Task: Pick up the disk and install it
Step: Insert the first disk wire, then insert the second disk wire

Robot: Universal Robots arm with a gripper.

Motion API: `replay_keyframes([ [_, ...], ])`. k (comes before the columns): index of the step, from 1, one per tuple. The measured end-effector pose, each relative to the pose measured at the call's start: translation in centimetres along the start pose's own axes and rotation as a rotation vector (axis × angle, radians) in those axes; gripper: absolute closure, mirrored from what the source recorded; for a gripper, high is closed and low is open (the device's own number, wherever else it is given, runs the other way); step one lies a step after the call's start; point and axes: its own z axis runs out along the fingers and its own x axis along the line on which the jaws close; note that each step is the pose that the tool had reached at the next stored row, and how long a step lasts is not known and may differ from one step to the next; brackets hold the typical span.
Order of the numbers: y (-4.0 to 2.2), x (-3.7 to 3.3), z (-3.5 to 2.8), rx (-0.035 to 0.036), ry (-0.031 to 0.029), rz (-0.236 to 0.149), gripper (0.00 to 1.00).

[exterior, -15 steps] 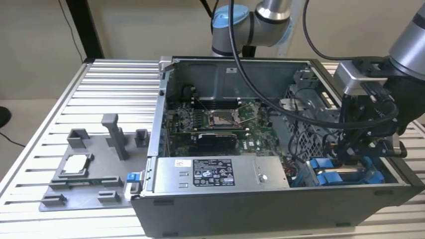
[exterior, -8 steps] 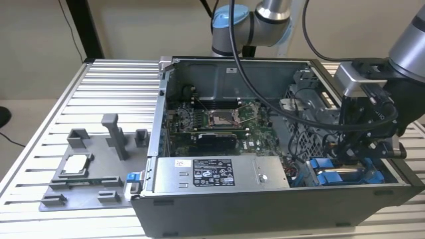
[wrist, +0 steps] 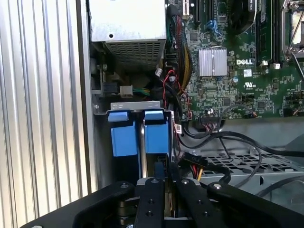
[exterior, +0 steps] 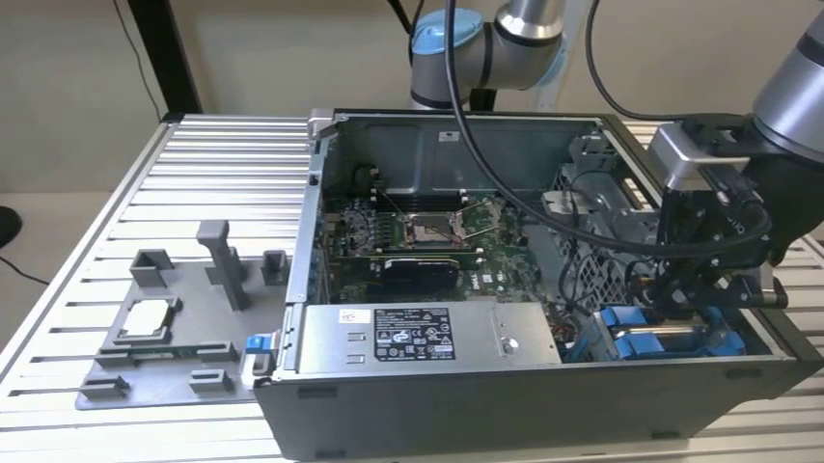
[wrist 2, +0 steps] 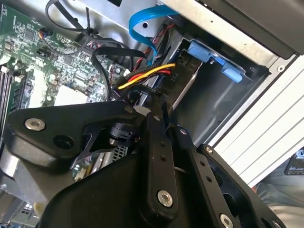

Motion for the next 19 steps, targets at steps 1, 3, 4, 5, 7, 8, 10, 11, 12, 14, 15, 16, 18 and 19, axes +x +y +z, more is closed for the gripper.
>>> replay_keyframes([
  [1,-0.01,0.00,0.01,0.0002,0.0000,-0.001,1.00],
  [3,-0.02,0.00,0.05,0.0006,-0.0001,-0.002,1.00],
  [4,-0.03,0.00,0.07,0.0007,-0.0002,-0.002,1.00],
  [5,-0.03,0.00,0.10,0.0008,-0.0001,-0.003,1.00],
  [7,-0.04,0.00,0.16,0.0009,-0.0001,-0.004,1.00],
  [8,-0.04,0.00,0.19,0.0009,0.0000,-0.004,1.00],
  [10,-0.05,0.00,0.27,0.0009,0.0000,-0.005,1.00],
  [11,-0.05,0.00,0.31,0.0009,0.0001,-0.005,1.00],
  [12,-0.05,0.01,0.36,0.0009,0.0001,-0.006,1.00],
  [14,-0.06,0.01,0.47,0.0010,0.0001,-0.006,1.00],
  [15,-0.06,0.01,0.52,0.0010,0.0002,-0.007,1.00],
  [16,-0.06,0.01,0.56,0.0009,0.0005,-0.007,1.00],
  [18,-0.06,0.01,0.60,0.0009,0.0006,-0.007,1.00],
  [19,-0.06,0.01,0.61,0.0009,0.0005,-0.007,1.00],
])
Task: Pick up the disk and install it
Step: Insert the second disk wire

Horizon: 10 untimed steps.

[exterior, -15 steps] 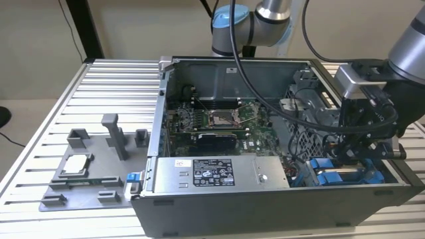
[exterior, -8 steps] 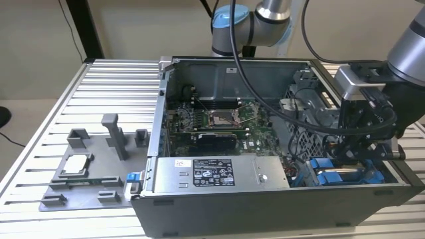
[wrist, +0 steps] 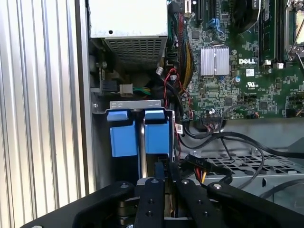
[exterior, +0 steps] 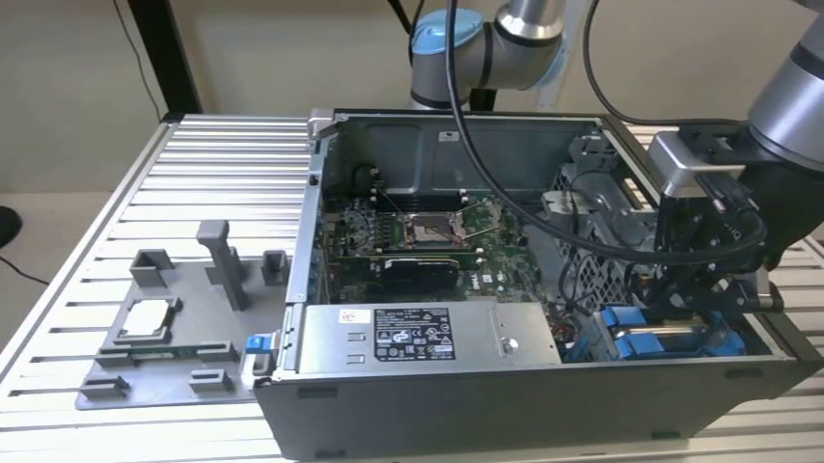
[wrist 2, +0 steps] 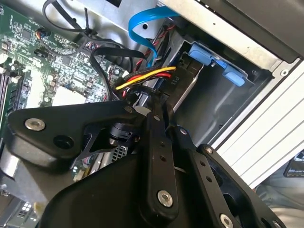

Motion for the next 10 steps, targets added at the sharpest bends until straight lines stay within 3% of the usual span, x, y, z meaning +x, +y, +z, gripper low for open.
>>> replay_keyframes([
  [7,0.00,0.00,0.03,0.0000,-0.0005,0.000,1.00],
  [8,0.00,0.00,0.04,0.0000,-0.0007,0.000,0.00],
  [10,0.00,0.03,0.05,-0.0001,-0.0018,0.000,0.00],
])
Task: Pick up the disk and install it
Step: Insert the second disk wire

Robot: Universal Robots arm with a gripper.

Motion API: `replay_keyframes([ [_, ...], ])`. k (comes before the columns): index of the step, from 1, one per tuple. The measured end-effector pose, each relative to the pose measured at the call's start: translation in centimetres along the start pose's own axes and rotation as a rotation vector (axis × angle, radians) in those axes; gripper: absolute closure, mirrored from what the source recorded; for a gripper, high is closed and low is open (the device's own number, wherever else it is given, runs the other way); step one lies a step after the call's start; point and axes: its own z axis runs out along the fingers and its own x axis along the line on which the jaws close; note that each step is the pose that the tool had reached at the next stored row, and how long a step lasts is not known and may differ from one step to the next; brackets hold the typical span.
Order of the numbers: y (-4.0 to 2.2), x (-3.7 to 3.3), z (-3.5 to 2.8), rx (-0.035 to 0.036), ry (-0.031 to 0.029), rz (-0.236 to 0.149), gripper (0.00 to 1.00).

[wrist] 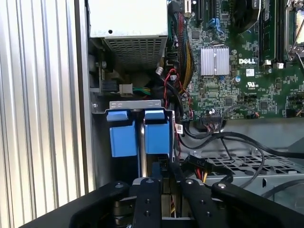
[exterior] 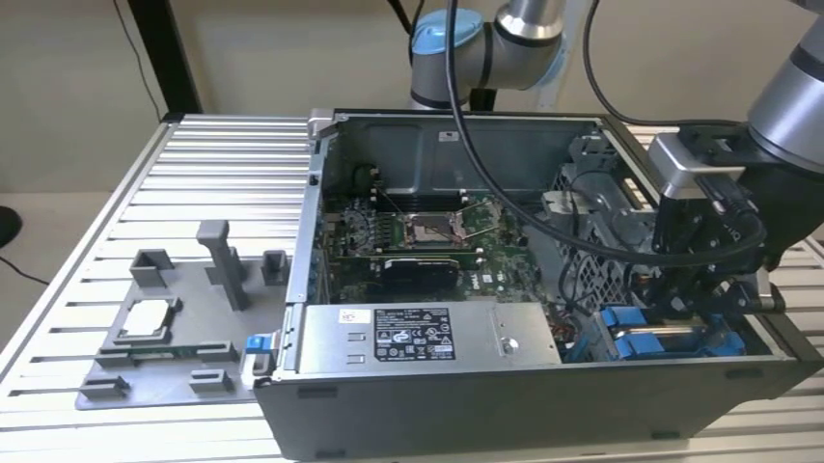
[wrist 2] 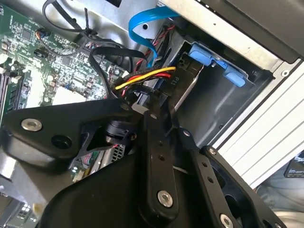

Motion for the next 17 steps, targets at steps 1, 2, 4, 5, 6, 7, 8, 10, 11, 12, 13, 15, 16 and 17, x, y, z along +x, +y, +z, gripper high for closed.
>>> replay_keyframes([
  [1,0.00,-0.01,-0.05,0.0000,-0.0015,0.001,0.00],
  [2,0.01,-0.02,-0.23,-0.0002,-0.0032,0.002,0.00],
  [4,0.04,-0.03,-1.06,0.0000,-0.0036,0.004,0.00],
  [5,0.05,-0.04,-1.52,0.0000,-0.0036,0.005,0.00],
  [6,0.07,-0.05,-1.97,0.0000,-0.0037,0.005,0.00],
  [7,0.08,-0.06,-2.44,0.0000,-0.0034,0.005,0.00],
  [8,0.10,-0.07,-2.88,0.0000,-0.0036,0.005,0.00],
  [10,0.12,-0.09,-3.48,0.0000,-0.0033,0.005,0.00],
  [11,0.12,-0.09,-3.47,0.0002,-0.0037,0.005,0.00],
  [12,0.12,-0.09,-3.47,0.0002,-0.0037,0.005,0.00],
  [13,0.12,-0.09,-3.47,0.0002,-0.0037,0.005,0.00],
  [15,0.12,-0.09,-3.51,0.0002,-0.0036,0.005,0.00],
  [16,0.12,-0.09,-3.51,0.0002,-0.0036,0.005,0.00],
  [17,0.12,-0.09,-3.51,0.0002,-0.0036,0.005,0.00],
])
